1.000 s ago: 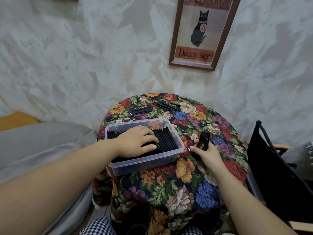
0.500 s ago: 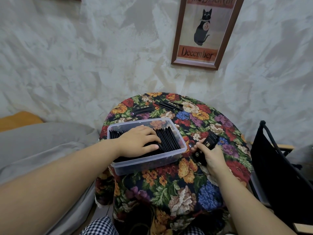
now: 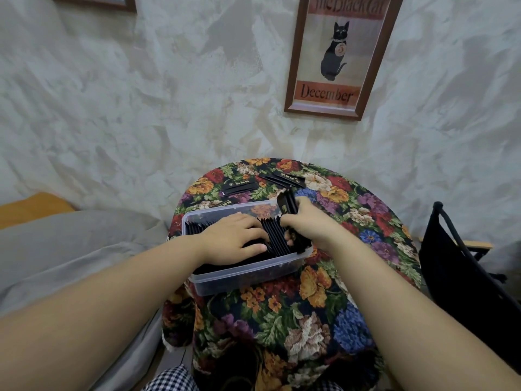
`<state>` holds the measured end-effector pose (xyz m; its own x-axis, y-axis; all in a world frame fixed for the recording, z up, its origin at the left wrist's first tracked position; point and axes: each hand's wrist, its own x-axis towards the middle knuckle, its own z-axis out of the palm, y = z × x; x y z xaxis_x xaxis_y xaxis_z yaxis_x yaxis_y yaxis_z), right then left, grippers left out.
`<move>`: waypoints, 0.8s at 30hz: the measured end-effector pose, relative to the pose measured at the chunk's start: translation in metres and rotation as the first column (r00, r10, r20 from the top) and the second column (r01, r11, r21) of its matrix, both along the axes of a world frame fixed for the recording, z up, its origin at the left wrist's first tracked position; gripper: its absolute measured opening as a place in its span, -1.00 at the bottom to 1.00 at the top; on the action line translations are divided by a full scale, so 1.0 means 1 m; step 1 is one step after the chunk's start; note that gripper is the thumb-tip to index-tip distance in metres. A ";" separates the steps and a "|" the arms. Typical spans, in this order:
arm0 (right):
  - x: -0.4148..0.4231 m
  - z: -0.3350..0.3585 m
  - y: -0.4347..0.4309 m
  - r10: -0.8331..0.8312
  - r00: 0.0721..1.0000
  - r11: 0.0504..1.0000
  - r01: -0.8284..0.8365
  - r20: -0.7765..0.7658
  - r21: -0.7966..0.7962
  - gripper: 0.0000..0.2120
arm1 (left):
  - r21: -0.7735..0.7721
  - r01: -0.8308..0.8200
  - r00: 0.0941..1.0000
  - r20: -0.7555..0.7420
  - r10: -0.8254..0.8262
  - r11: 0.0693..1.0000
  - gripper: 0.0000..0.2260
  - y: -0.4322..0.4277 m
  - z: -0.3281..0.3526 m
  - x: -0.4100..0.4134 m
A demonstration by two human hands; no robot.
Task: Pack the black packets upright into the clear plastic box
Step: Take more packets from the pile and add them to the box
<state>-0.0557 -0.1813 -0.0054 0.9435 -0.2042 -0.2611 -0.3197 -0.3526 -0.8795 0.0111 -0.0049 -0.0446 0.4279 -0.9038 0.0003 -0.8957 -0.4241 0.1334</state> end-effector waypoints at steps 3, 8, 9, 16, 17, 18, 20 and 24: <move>0.004 -0.008 0.008 0.059 0.997 0.978 -0.067 -0.044 -0.200 -0.68 | 0.014 -0.004 1.000 0.015 0.004 1.000 -0.61 -0.001 0.001 0.000; 0.003 -0.003 0.015 0.134 0.990 0.951 -0.115 0.047 -0.287 -0.89 | 0.002 -0.005 1.000 0.023 0.005 1.000 -0.56 -0.001 -0.002 0.001; 0.005 0.000 0.015 0.111 0.989 0.955 -0.080 0.095 -0.287 -0.90 | -0.001 -0.006 1.000 0.021 0.006 1.000 -0.51 -0.001 -0.001 0.000; 0.009 -0.014 0.020 0.120 0.991 0.908 -0.086 0.057 -0.409 -0.62 | -0.006 -0.002 1.000 0.024 0.002 1.000 -0.46 0.000 -0.002 0.000; 0.008 -0.018 0.019 0.094 0.993 0.920 -0.061 0.067 -0.387 -0.57 | -0.008 0.001 1.000 0.023 -0.001 1.000 -0.49 0.000 -0.002 0.001; 0.008 -0.020 0.019 0.074 0.994 0.929 -0.038 0.083 -0.368 -0.55 | -0.013 0.003 1.000 0.020 -0.003 1.000 -0.54 0.000 -0.002 0.001; 0.007 -0.022 0.017 0.090 0.993 0.913 -0.049 0.082 -0.406 -0.56 | -0.019 0.005 1.000 0.017 -0.005 1.000 -0.59 0.000 -0.003 0.001; 0.009 -0.024 0.014 0.192 0.980 0.792 -0.121 0.056 -0.599 -0.58 | -0.027 0.000 1.000 0.015 0.001 1.000 -0.56 0.001 -0.004 0.001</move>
<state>-0.0471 -0.1670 -0.0292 0.9907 -0.1317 -0.0340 -0.1306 -0.8505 -0.5095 0.0122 -0.0041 -0.0483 0.4283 -0.9031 0.0307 -0.8974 -0.4211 0.1317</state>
